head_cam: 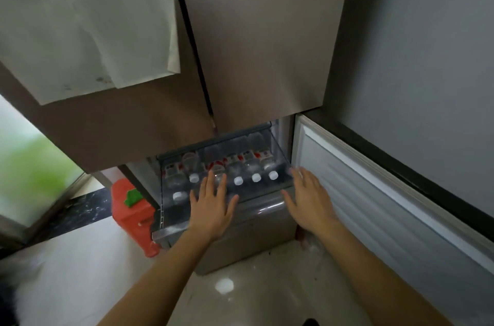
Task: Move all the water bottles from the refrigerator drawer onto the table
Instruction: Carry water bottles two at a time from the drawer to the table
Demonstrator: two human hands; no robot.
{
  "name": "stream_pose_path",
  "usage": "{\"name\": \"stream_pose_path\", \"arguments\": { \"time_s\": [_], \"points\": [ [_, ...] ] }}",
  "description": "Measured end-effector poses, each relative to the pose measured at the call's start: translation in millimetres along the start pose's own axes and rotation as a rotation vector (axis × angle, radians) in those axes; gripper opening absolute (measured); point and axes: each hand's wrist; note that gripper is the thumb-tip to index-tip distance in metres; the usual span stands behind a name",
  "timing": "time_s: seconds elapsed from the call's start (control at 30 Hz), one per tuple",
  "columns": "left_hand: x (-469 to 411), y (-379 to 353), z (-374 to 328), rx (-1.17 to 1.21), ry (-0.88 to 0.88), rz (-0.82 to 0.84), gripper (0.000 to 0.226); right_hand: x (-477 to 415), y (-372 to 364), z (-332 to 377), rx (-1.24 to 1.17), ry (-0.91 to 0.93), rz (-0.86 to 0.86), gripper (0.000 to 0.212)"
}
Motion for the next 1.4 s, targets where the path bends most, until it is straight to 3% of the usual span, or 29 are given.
{"name": "stream_pose_path", "arguments": {
  "time_s": [0.17,0.4,0.57,0.9,1.07,1.23,1.4],
  "points": [
    [-39.8,-8.8,-14.7,0.049,0.128,0.068,0.069,-72.1,0.8,-15.3,-0.104,0.088,0.202,0.056],
    [-82.0,-35.7,-22.3,0.1,0.153,0.206,0.069,-131.6,-33.9,-20.7,-0.127,0.06,0.451,0.067],
    [-121.4,-60.4,-16.1,0.248,0.142,0.284,0.067,-159.4,-63.9,-18.4,-0.06,-0.021,0.518,0.068],
    [-174.8,-107.7,0.0,0.268,0.1,0.491,0.074,-198.6,-112.2,-16.7,0.017,-0.183,0.655,0.077],
    [-177.3,-105.0,0.8,0.318,0.082,0.45,0.065,-197.6,-108.2,-18.3,0.082,-0.13,0.647,0.076],
    [-158.1,-86.5,-0.2,0.38,0.06,0.348,0.044,-191.4,-92.4,-16.5,0.086,-0.121,0.616,0.045],
    [-137.3,-58.0,-7.5,0.269,0.07,0.154,0.037,-178.0,-66.6,-10.2,0.019,-0.083,0.542,0.038]
  ]
}}
Point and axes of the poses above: each hand's wrist, its own x-axis away from the middle knuckle, its own y-axis out of the back of the hand, z = x × y, and after that the axes turned 4 degrees about z, right-handed
